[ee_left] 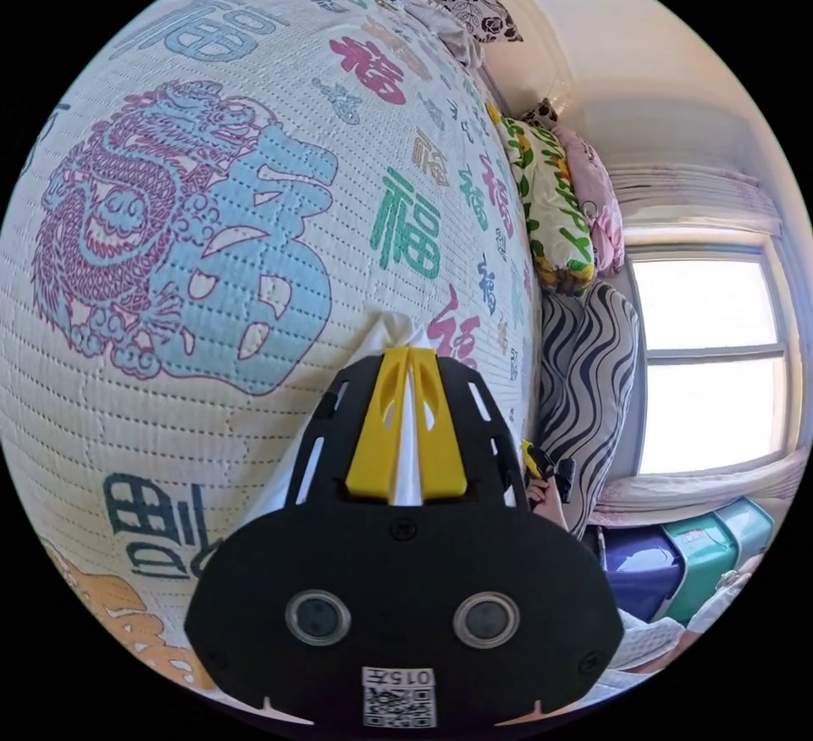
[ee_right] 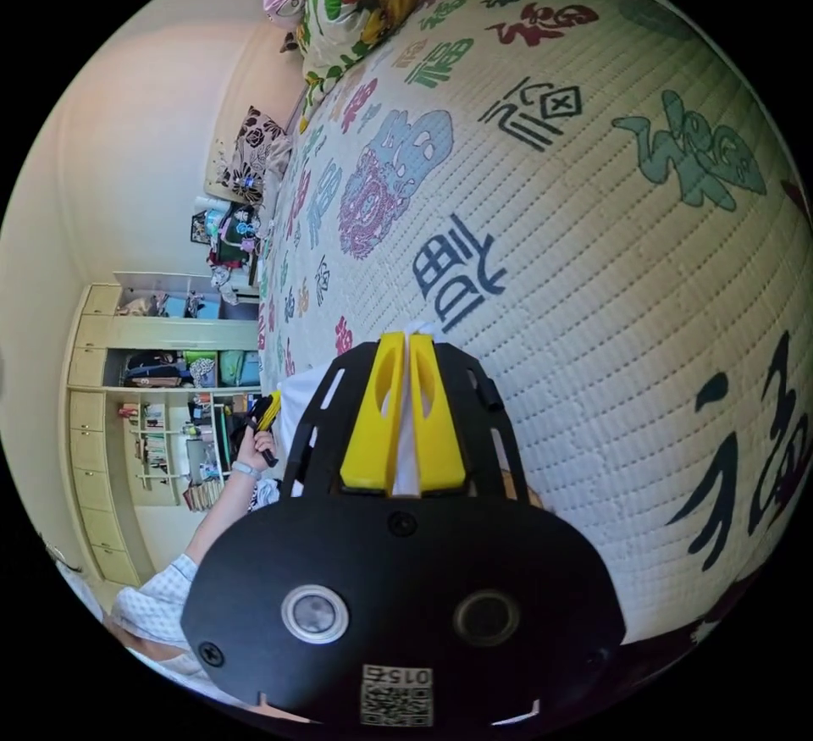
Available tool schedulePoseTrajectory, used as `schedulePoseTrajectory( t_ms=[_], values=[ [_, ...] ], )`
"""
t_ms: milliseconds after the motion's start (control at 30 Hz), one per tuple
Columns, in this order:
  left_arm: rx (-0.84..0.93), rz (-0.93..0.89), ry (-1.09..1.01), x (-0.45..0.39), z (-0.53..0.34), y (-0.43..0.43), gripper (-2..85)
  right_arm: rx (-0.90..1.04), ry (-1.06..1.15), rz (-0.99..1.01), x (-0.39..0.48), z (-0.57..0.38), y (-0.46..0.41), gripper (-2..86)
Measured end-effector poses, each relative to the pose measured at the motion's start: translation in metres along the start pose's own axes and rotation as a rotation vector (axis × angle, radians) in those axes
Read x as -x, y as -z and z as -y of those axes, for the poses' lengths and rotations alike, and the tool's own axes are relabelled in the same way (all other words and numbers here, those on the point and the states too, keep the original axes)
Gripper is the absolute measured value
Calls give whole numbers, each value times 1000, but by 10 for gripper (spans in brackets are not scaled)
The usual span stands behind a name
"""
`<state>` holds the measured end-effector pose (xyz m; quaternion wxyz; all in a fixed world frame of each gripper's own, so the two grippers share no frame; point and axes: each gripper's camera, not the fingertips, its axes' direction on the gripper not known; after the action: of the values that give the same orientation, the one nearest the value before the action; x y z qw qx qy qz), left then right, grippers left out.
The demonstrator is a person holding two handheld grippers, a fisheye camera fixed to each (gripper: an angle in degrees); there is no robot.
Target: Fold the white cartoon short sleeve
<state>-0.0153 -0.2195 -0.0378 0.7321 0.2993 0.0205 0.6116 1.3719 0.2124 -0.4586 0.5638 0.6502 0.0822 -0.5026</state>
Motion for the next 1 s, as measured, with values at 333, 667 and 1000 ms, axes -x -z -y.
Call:
schedulePoseTrajectory(
  t_ms=[333, 667, 1000],
  values=[
    [-29, 20, -286, -50, -141, 88, 85, 48, 278, -130, 101, -108, 40, 82],
    [42, 170, -188, -68, -289, 94, 103, 201, 249, -320, 168, -220, -19, 87],
    [30, 100, -129, -85, -314, 115, 1, 195, 228, -327, 229, -221, -28, -2]
  ],
)
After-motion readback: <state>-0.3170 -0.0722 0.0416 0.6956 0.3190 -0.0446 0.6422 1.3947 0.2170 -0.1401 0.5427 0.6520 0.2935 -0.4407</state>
